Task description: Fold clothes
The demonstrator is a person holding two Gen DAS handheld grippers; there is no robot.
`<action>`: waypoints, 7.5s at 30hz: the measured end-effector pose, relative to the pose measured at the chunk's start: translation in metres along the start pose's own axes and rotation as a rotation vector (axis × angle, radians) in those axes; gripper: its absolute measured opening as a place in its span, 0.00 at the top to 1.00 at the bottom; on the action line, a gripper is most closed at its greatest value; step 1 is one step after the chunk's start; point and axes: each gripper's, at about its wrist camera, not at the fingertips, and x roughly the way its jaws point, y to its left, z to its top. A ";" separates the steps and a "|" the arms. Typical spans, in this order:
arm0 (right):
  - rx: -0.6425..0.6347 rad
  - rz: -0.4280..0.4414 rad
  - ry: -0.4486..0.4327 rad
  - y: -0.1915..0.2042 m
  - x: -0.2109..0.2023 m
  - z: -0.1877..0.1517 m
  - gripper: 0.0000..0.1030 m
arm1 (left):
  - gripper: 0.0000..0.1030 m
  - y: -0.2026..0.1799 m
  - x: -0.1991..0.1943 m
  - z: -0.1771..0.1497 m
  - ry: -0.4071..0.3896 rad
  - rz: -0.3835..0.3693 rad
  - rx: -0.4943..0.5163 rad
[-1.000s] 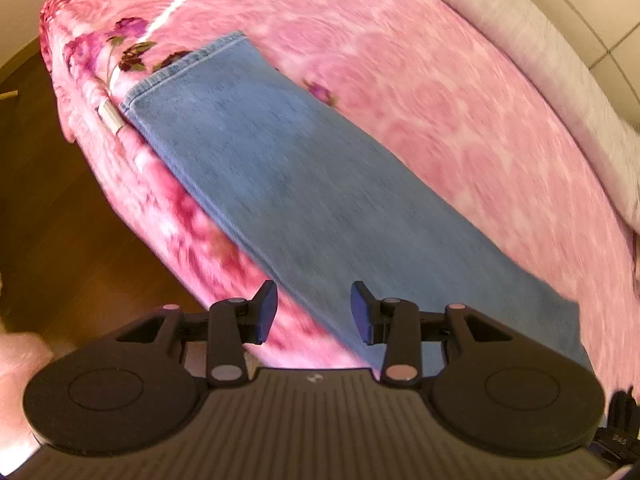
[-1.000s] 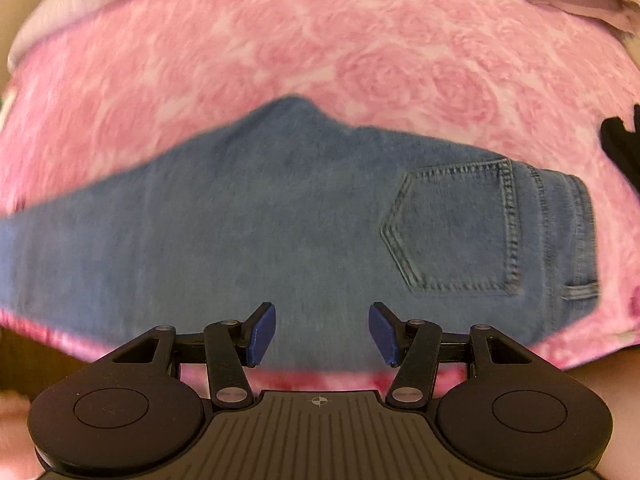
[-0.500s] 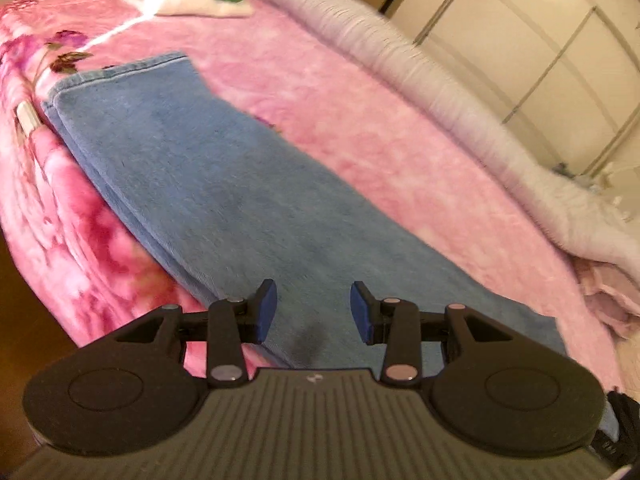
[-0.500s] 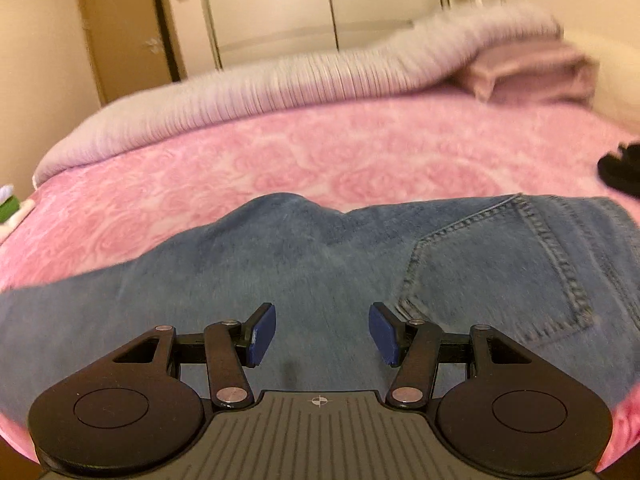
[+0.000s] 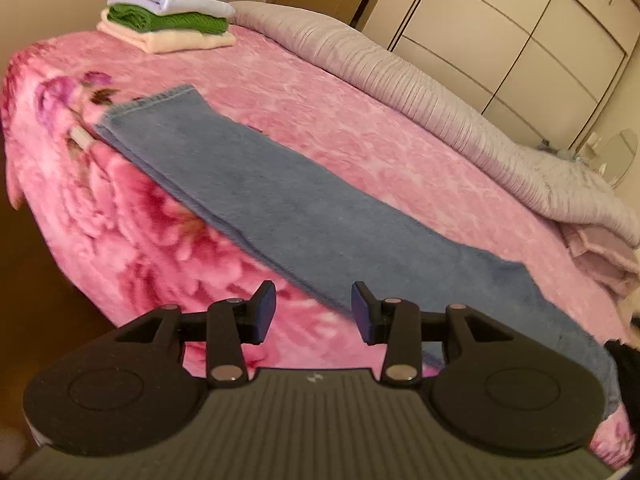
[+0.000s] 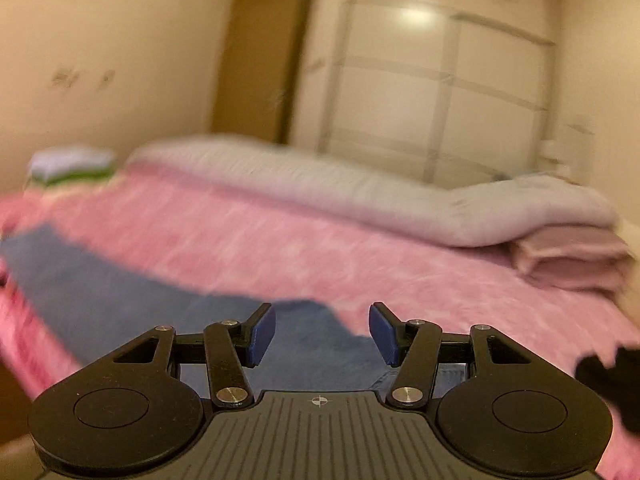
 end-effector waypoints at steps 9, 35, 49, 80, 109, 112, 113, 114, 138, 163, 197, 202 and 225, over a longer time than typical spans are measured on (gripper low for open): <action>0.591 0.016 0.103 -0.021 0.100 0.043 0.46 | 0.64 0.059 0.004 0.018 0.015 0.080 -0.104; 0.747 0.049 0.268 0.054 0.101 -0.026 0.45 | 0.65 0.213 0.098 0.100 -0.100 0.008 -0.708; 0.853 -0.077 0.318 0.022 0.108 -0.051 0.45 | 0.65 0.215 0.114 0.082 -0.203 -0.055 -0.836; 0.882 -0.124 0.368 0.002 0.103 -0.067 0.45 | 0.69 0.242 0.113 0.080 -0.399 -0.190 -0.939; 0.924 -0.202 0.391 -0.015 0.089 -0.086 0.45 | 0.91 0.183 0.106 0.107 -0.261 0.116 -0.497; 0.933 -0.224 0.371 -0.022 0.081 -0.086 0.45 | 0.93 0.132 0.092 0.122 -0.311 0.136 -0.280; 0.940 -0.230 0.365 -0.025 0.078 -0.086 0.45 | 0.93 0.111 0.087 0.127 -0.325 0.125 -0.201; 0.946 -0.237 0.359 -0.028 0.075 -0.087 0.45 | 0.93 0.087 0.082 0.129 -0.336 0.086 -0.121; 1.018 -0.191 0.262 -0.054 0.001 -0.103 0.46 | 0.84 -0.153 0.101 -0.008 0.109 -0.374 0.380; 1.368 0.236 0.451 0.016 0.115 -0.109 0.59 | 0.84 -0.040 0.103 0.064 0.182 -0.302 0.156; 0.953 -0.339 0.003 -0.109 -0.016 -0.099 0.89 | 0.84 -0.134 0.131 0.041 0.292 -0.470 0.249; 1.167 -0.361 0.086 -0.158 -0.024 -0.160 0.89 | 0.84 -0.163 0.144 0.024 0.341 -0.471 0.309; 1.251 -0.416 0.020 -0.207 -0.042 -0.169 0.89 | 0.84 -0.177 0.156 0.008 0.380 -0.413 0.361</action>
